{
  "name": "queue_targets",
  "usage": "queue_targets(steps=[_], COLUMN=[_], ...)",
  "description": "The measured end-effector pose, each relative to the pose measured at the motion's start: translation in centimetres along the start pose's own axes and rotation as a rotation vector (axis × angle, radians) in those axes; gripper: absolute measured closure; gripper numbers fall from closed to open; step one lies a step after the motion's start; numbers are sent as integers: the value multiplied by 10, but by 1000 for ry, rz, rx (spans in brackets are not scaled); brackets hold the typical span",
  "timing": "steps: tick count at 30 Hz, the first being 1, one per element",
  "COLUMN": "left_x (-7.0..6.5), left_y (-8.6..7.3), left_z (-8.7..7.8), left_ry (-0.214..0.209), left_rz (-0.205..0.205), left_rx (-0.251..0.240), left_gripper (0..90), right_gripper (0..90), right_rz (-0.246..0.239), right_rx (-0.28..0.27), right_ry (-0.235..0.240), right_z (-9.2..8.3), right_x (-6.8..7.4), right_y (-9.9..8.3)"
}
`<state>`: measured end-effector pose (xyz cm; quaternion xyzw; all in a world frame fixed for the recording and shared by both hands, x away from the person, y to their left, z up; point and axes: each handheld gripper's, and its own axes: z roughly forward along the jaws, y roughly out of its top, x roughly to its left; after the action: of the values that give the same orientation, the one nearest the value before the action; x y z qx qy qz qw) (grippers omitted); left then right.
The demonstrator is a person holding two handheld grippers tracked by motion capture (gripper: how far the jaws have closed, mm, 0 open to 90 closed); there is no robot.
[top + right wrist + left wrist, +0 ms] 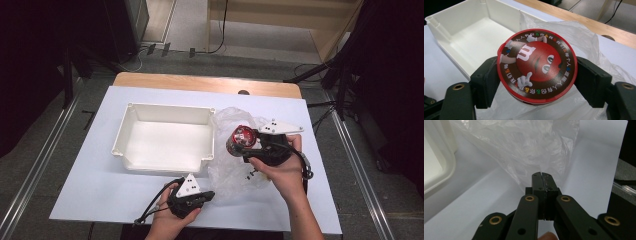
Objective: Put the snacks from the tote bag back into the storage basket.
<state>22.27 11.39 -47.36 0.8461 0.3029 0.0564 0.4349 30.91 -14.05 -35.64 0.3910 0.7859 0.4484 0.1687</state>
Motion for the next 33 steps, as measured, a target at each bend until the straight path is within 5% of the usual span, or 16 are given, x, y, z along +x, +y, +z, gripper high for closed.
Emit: queue_targets(steps=[5, 14, 24, 30, 33], left_x=[-2, 0, -3, -1, 2], left_y=[-1, -2, -2, -4, -5], left_z=[3, 1, 2, -3, -6], left_ry=[4, -7, -2, -8, -7], left_rz=[16, -1, 16, -7, -33], left_rx=[37, 18, 26, -13, -55], left_gripper=[900, 900, 900, 900, 769], right_gripper=[265, 265, 265, 265, 265], right_rz=[12, 8, -60, -62, -62], right_rx=[-13, 1, -4, -10, -6], right_ry=[-13, -17, 41, 45, 44], right_z=[-1, 3, 21, 25, 24], right_x=[-3, -4, 22, 25, 23], right_y=[6, 3, 9, 12, 11])
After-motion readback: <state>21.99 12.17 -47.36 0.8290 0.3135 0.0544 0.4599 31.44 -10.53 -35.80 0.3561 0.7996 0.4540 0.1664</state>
